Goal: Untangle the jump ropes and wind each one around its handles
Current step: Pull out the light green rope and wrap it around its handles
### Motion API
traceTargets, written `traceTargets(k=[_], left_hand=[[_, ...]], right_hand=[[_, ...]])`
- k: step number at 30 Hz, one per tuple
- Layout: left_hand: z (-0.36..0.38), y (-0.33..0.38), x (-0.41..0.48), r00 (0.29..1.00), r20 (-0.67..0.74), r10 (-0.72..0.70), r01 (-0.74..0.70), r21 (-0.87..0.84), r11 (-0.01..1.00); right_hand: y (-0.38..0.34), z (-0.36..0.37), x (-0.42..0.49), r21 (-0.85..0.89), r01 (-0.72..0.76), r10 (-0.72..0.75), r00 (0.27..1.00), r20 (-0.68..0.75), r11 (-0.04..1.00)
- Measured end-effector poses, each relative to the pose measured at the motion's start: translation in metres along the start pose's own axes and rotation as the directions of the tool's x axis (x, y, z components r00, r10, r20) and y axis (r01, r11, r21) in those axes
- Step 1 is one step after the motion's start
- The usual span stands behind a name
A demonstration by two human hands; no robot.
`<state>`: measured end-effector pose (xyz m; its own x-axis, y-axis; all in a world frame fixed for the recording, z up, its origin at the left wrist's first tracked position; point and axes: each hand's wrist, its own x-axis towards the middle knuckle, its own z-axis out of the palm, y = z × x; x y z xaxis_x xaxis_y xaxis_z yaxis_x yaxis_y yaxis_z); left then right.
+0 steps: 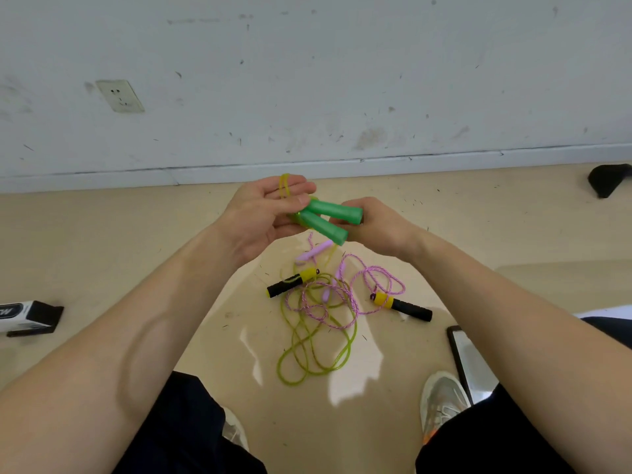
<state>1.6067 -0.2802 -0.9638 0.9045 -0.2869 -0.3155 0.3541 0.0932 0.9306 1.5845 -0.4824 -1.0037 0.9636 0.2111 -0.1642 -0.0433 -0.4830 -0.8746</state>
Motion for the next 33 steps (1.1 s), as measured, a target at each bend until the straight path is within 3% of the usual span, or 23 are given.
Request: traceTargets(k=[3, 7, 14, 21, 24, 26, 29, 31, 33], left_hand=[[-0.002, 0.005, -0.002, 0.996, 0.087, -0.008, 0.000, 0.097, 0.995], [-0.005, 0.008, -0.006, 0.971, 0.226, -0.080, 0.020, 0.258, 0.966], [-0.002, -0.003, -0.004, 0.968, 0.251, -0.018, -0.142, 0.603, 0.785], [0.001, -0.013, 0.004, 0.947, 0.241, 0.212, -0.315, 0.826, 0.468], [0.000, -0.019, 0.008, 0.902, 0.184, 0.390, -0.332, 0.873, 0.358], [0.001, -0.023, 0.009, 0.852, 0.137, 0.505, -0.350, 0.866, 0.356], [0.004, -0.025, 0.009, 0.799, 0.041, 0.600, -0.351, 0.842, 0.410], [0.005, -0.025, 0.010, 0.776, -0.038, 0.629, -0.357, 0.797, 0.488], [0.008, -0.027, 0.010, 0.764, -0.121, 0.633, -0.365, 0.729, 0.580]], right_hand=[[0.000, -0.006, 0.001, -0.096, -0.038, 0.054, 0.985, 0.166, 0.995], [0.002, -0.015, -0.002, -0.088, -0.056, 0.082, 0.942, 0.326, 0.995], [-0.001, -0.019, -0.001, -0.021, -0.068, 0.071, 0.981, 0.179, 0.997], [-0.016, -0.005, -0.004, 0.167, -0.127, 0.116, 0.990, 0.076, 0.978], [-0.016, 0.004, -0.006, 0.287, -0.139, 0.134, 0.990, 0.038, 0.948], [-0.016, 0.013, -0.009, 0.380, -0.176, 0.175, 0.984, 0.037, 0.908], [-0.021, 0.022, -0.014, 0.450, -0.251, 0.206, 0.968, 0.146, 0.857], [-0.024, 0.026, -0.016, 0.490, -0.263, 0.193, 0.963, 0.190, 0.831], [-0.027, 0.031, -0.016, 0.475, -0.221, 0.179, 0.975, 0.132, 0.852]])
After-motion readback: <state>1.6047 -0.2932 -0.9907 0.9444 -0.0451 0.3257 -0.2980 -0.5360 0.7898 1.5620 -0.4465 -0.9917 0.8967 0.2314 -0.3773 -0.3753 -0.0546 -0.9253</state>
